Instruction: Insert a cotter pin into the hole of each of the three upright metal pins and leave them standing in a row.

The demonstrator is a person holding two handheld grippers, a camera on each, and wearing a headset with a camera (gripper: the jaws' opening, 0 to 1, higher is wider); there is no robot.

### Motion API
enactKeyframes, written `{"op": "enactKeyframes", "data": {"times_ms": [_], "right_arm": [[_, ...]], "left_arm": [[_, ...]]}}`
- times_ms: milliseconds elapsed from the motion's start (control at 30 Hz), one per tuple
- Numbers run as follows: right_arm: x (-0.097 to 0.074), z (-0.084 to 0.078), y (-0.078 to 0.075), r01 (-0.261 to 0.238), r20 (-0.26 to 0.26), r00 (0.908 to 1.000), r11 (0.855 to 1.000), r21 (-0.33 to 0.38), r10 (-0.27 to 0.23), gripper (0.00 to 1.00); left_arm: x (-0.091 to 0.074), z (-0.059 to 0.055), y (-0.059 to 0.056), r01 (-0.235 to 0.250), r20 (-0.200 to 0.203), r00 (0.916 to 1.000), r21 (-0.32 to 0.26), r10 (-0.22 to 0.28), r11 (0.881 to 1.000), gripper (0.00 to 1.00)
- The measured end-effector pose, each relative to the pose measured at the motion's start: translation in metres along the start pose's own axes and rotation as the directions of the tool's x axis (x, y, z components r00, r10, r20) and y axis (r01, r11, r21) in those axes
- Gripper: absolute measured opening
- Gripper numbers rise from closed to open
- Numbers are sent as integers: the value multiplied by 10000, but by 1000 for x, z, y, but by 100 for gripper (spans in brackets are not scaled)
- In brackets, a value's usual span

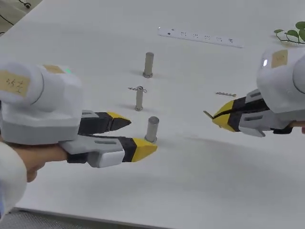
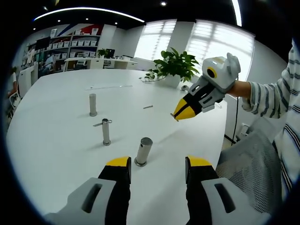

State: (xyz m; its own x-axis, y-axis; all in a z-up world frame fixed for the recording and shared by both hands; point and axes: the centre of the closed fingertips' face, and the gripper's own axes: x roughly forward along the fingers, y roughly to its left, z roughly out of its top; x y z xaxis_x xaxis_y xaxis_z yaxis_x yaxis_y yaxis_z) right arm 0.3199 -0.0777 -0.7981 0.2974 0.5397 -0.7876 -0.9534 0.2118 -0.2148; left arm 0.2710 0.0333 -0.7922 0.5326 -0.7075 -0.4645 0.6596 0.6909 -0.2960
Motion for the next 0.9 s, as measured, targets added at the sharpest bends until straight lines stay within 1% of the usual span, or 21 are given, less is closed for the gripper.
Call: {"op": "enactKeyframes", "data": {"times_ms": [33, 133, 167, 267, 300, 367, 433, 500, 567, 600, 633, 767, 900], "right_arm": [[0, 4, 4, -73, 152, 9999, 9999, 85, 72, 3], [1, 10, 10, -92, 304, 9995, 9999, 68, 90, 3], [1, 11, 12, -104, 367, 9993, 9999, 70, 101, 3], [3, 19, 20, -165, 699, 9975, 9992, 376, 138, 3], [4, 19, 19, -165, 744, 9971, 9991, 391, 136, 3], [5, 21, 23, -149, 820, 9966, 9992, 375, 118, 3], [7, 24, 29, -201, 879, 9960, 9992, 350, 170, 3], [10, 24, 35, -301, 864, 9958, 9995, 123, 289, 3], [11, 24, 40, -253, 806, 9964, 9996, -159, 265, 3], [11, 25, 41, -256, 814, 9963, 9995, -209, 272, 3], [11, 26, 44, -272, 828, 9961, 9992, -285, 295, 3], [13, 29, 52, -276, 877, 9956, 9980, -569, 325, 3], [15, 32, 58, -309, 983, 9945, 9973, -670, 374, 3]], "left_arm": [[0, 1, 0, -27, 16, 10000, 8, 27, 10000, 45], [-1, 2, 2, -218, 9, 9998, 218, 218, 9995, 43], [-2, 2, 2, -233, 24, 9997, 199, 233, 9995, 43], [-4, 6, 1, -246, 163, 9996, 111, 245, 9996, 39], [-4, 7, 0, -239, 184, 9995, 98, 238, 9997, 37], [-5, 7, -2, -150, 178, 9997, -34, 151, 9999, 37], [-5, 7, -5, -86, 91, 9999, -56, 86, 9999, 36], [-5, 6, -8, 15, 44, 10000, -36, -15, 10000, 35], [-4, 7, -14, 294, 70, 9995, -292, -292, 9991, 34], [-4, 6, -17, 469, 28, 9989, -540, -468, 9974, 32], [-4, 6, -18, 542, 38, 9985, -639, -540, 9965, 32], [-2, 10, -24, 776, 241, 9968, -890, -758, 9930, 30], [0, 7, -27, 879, 85, 9961, -1108, -875, 9899, 30]]}}
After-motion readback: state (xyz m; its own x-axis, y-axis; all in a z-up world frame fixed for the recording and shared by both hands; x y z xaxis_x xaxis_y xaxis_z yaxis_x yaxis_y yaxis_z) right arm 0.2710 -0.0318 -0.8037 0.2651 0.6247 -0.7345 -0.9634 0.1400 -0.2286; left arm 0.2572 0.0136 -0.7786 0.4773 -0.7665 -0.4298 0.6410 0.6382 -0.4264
